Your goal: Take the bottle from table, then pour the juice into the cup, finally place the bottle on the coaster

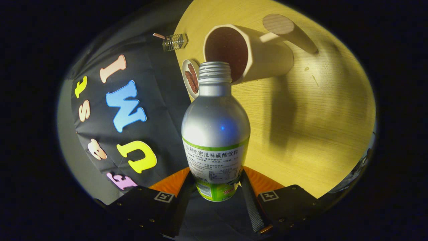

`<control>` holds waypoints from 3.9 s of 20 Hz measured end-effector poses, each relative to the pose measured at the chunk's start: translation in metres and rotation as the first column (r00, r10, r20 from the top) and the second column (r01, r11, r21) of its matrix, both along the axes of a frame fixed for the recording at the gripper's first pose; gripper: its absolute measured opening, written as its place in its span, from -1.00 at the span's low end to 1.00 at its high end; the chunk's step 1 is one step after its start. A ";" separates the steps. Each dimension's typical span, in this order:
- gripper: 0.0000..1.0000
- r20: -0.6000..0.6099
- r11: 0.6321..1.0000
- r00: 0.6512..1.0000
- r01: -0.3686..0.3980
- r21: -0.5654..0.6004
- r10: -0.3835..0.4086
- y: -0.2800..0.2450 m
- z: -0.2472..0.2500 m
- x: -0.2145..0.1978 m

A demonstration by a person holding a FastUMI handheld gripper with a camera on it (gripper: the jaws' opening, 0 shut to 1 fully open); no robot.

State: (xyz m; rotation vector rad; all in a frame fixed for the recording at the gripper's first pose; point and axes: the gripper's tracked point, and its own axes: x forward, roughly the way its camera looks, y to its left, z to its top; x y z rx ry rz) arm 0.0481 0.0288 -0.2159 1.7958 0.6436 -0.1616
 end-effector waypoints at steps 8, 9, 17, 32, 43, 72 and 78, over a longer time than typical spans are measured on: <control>0.55 0.006 0.963 0.996 -0.085 -0.256 0.089 0.002 -0.025 -0.005; 0.55 -0.002 0.953 0.995 -0.100 -0.285 0.104 0.003 -0.029 -0.007; 0.55 -0.044 0.835 0.982 -0.179 -0.520 0.183 -0.001 -0.051 -0.018; 0.55 -0.113 0.430 0.960 -0.219 -0.876 0.258 -0.015 -0.052 -0.024; 0.56 -0.161 0.163 0.946 -0.213 -0.963 0.282 -0.023 -0.049 -0.003; 0.55 -0.197 -0.155 0.924 -0.152 -0.976 0.329 -0.019 -0.063 0.118; 0.56 -0.202 -0.157 0.909 -0.153 -0.976 0.364 -0.013 -0.072 0.125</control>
